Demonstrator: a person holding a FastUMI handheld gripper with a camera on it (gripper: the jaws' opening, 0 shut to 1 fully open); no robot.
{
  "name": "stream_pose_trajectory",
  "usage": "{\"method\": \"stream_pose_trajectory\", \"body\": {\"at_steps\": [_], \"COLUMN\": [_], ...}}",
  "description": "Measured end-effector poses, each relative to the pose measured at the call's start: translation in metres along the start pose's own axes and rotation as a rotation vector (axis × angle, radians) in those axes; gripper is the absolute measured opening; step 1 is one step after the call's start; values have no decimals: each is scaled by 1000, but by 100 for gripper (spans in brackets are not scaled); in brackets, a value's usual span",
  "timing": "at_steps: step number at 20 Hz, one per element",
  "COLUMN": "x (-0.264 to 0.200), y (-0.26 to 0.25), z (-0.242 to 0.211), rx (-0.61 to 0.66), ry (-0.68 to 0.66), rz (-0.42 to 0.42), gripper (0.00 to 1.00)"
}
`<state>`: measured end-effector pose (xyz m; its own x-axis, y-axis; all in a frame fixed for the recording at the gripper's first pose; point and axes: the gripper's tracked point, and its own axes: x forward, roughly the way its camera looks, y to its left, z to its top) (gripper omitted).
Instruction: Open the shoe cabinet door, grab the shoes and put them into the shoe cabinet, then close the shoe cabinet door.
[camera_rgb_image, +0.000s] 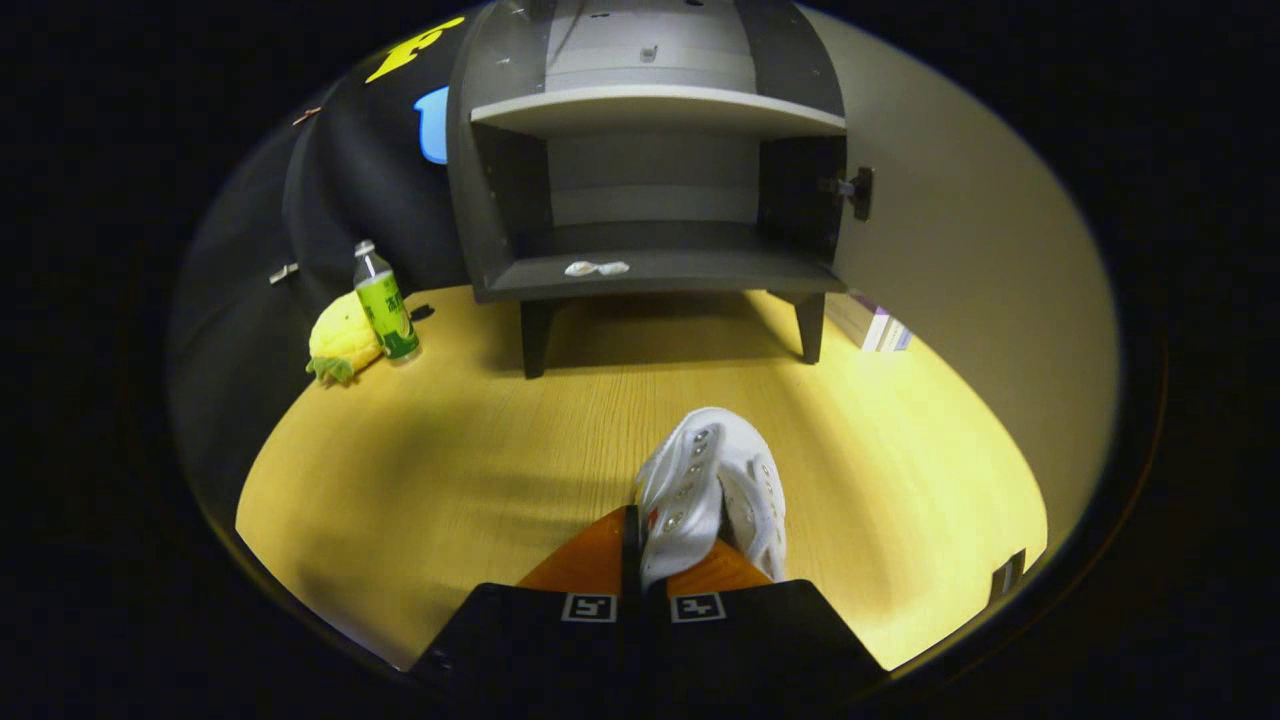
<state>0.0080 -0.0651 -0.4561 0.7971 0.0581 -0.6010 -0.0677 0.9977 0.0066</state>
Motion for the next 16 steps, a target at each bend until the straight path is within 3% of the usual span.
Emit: {"method": "stream_pose_trajectory", "body": {"at_steps": [8, 16], "x": [-72, -91], "y": [11, 10], "z": [141, 251], "rx": [-10, -17], "ry": [-173, -290], "rz": [-47, -88], "gripper": [5, 5]}}
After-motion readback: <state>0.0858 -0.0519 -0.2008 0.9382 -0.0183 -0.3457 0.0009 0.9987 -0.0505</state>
